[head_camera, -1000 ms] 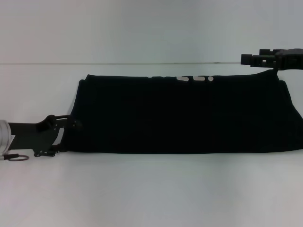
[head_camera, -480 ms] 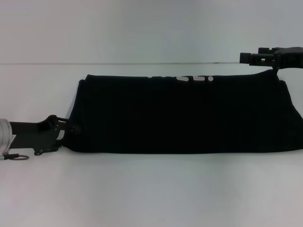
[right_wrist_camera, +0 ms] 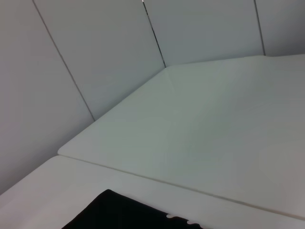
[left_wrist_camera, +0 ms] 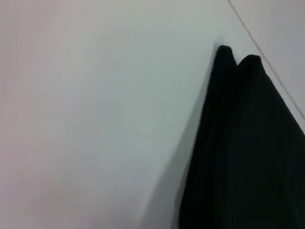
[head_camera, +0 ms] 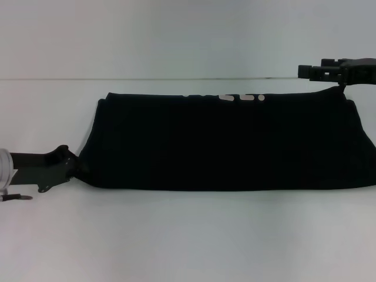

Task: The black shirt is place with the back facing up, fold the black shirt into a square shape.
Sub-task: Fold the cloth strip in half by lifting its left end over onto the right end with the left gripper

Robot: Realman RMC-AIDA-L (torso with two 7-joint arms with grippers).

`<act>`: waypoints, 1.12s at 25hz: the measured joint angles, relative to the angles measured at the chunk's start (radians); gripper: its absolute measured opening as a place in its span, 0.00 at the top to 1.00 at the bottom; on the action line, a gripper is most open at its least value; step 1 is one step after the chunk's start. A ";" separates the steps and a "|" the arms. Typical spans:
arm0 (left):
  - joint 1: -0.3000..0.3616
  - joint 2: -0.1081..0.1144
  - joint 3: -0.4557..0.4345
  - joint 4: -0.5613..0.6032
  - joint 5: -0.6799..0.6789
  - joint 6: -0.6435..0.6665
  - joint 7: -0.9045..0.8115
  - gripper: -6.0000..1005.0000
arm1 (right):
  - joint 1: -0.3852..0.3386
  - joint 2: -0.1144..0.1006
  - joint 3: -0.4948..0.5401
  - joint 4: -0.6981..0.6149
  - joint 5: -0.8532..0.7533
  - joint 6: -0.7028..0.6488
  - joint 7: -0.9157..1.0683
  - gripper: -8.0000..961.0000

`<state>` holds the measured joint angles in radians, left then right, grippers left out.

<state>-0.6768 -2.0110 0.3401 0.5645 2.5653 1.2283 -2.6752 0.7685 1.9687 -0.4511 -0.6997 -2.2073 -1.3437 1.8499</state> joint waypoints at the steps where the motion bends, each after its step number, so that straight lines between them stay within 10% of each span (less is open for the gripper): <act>1: 0.001 0.000 -0.001 0.000 0.000 -0.001 0.013 0.81 | 0.000 0.000 0.000 0.003 0.000 0.002 0.000 0.05; 13: 0.023 -0.002 -0.007 0.035 -0.005 0.006 0.379 0.96 | -0.004 0.020 -0.120 0.053 -0.003 0.053 -0.006 0.05; 28: 0.150 0.015 -0.010 0.258 0.033 0.064 0.469 0.96 | 0.047 0.100 -0.132 0.054 0.009 0.092 -0.018 0.05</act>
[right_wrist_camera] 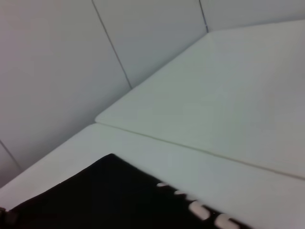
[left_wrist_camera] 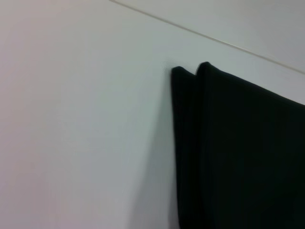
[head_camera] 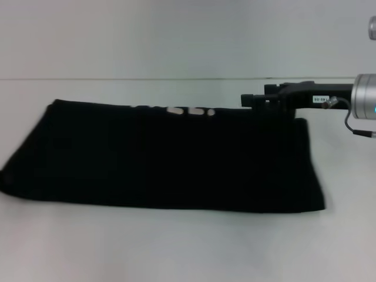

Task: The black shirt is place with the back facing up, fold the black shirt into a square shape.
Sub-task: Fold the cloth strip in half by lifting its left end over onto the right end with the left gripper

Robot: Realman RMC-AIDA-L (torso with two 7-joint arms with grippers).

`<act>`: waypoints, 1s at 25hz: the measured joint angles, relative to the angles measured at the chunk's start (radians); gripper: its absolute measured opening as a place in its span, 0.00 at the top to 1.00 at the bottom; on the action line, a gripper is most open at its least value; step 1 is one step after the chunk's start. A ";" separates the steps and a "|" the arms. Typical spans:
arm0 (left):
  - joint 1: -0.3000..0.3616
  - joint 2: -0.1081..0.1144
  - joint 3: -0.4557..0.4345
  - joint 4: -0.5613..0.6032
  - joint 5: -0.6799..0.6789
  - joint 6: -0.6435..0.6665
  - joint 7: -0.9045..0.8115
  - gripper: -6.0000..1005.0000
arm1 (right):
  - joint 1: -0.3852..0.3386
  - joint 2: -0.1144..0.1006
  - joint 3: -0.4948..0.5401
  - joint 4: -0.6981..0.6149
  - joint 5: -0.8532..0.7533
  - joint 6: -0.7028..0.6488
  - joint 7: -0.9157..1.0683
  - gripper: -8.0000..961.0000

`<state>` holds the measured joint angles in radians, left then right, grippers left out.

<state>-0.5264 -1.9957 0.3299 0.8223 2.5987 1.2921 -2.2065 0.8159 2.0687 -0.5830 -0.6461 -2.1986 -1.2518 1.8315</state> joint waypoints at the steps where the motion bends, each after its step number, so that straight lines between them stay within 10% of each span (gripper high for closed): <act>1: 0.016 0.002 -0.008 0.024 0.008 0.001 0.000 0.96 | 0.005 0.001 0.000 0.000 0.000 0.001 0.000 0.05; 16: 0.041 0.029 -0.131 0.132 0.127 0.035 0.009 0.96 | 0.049 0.005 -0.014 0.000 0.001 0.016 -0.004 0.05; 25: -0.124 0.028 -0.010 0.174 -0.042 0.371 0.011 0.95 | 0.034 0.002 -0.015 0.000 0.028 0.024 -0.023 0.05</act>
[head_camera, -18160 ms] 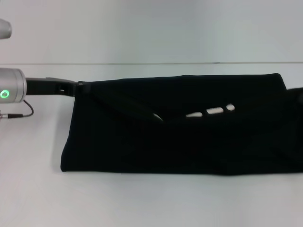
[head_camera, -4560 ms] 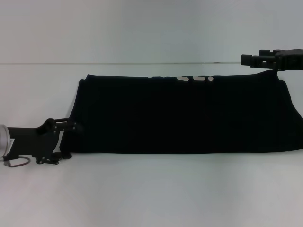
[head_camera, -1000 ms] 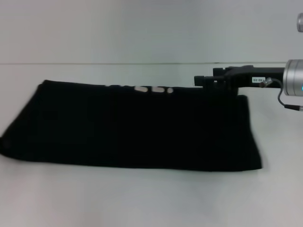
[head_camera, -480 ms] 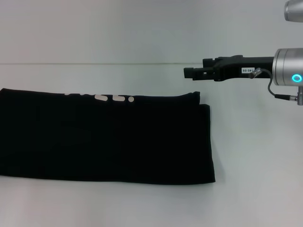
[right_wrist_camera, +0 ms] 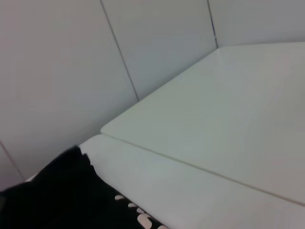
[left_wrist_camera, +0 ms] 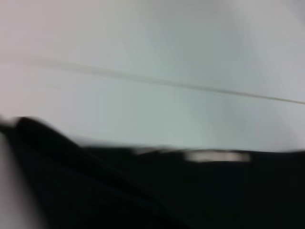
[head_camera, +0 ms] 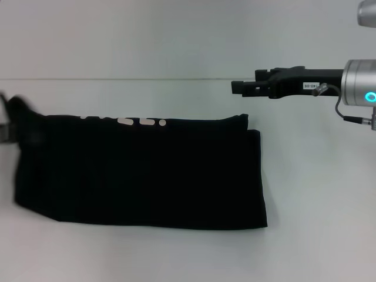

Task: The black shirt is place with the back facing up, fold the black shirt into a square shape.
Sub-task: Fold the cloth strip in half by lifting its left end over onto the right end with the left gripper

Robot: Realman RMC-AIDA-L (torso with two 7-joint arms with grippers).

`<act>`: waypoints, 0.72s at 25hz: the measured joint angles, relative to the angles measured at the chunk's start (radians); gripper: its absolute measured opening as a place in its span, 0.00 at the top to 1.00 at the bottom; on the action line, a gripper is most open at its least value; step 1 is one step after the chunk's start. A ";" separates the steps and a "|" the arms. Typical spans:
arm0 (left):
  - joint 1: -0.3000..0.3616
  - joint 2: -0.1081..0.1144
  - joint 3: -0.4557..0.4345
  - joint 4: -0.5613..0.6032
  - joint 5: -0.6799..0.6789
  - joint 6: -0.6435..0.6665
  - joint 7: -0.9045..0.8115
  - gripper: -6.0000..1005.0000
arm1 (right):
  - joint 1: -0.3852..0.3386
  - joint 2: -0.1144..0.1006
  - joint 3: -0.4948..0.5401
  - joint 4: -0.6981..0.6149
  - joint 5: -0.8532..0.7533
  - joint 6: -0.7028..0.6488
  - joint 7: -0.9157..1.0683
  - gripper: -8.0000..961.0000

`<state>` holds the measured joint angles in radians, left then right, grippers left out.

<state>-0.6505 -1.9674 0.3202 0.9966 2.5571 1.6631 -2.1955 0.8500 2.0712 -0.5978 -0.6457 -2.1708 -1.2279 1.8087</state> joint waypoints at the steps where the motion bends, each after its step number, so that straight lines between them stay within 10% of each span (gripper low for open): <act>1: -0.028 -0.010 0.031 -0.007 -0.026 0.017 -0.007 0.95 | -0.005 -0.003 0.000 0.000 0.009 0.001 0.000 0.05; 12: -0.191 -0.190 0.151 -0.245 -0.259 -0.023 0.012 0.94 | -0.071 -0.045 0.002 -0.009 0.079 -0.021 -0.013 0.05; 18: -0.169 -0.196 0.140 -0.668 -0.434 -0.235 0.264 0.93 | -0.076 -0.050 -0.003 -0.002 0.070 -0.023 -0.024 0.05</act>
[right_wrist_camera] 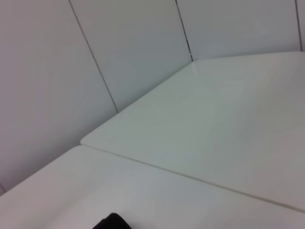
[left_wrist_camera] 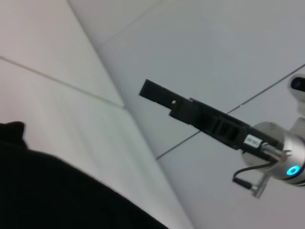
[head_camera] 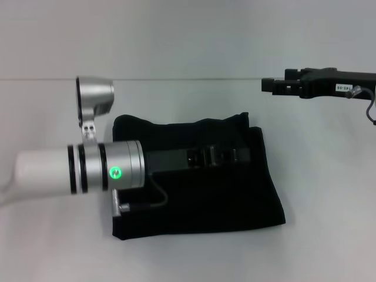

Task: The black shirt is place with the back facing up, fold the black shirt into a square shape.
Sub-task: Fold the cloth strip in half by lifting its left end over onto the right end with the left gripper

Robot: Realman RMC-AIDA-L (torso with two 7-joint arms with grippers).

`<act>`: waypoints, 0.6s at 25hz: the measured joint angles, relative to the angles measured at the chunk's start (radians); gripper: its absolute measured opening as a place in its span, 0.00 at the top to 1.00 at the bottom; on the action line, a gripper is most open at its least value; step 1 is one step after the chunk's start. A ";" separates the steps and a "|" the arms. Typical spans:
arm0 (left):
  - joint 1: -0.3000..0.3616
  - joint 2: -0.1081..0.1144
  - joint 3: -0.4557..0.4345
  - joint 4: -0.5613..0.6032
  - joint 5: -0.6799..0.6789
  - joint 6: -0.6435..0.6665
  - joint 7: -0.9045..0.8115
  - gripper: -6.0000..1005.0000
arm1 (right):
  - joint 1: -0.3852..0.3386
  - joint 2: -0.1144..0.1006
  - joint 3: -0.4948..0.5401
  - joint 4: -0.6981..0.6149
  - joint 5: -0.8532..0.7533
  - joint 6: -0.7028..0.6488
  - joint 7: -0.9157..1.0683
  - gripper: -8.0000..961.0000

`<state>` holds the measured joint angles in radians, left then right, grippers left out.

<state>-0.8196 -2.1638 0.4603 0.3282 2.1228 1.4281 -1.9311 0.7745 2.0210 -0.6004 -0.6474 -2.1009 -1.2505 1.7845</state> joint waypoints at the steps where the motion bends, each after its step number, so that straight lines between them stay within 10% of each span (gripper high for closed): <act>1: 0.010 -0.003 -0.001 -0.025 -0.024 -0.008 0.039 0.93 | 0.000 0.000 -0.003 0.000 -0.002 0.000 0.002 0.05; 6: 0.030 -0.008 0.000 -0.146 -0.116 -0.007 0.171 0.92 | 0.000 -0.002 -0.040 0.018 -0.008 -0.002 0.074 0.05; 15: 0.020 -0.002 0.102 -0.116 -0.104 0.188 0.175 0.54 | 0.006 -0.034 -0.136 0.095 -0.013 -0.001 0.282 0.05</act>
<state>-0.7995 -2.1663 0.5623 0.2127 2.0191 1.6161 -1.7557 0.7807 1.9874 -0.7363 -0.5525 -2.1144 -1.2520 2.0662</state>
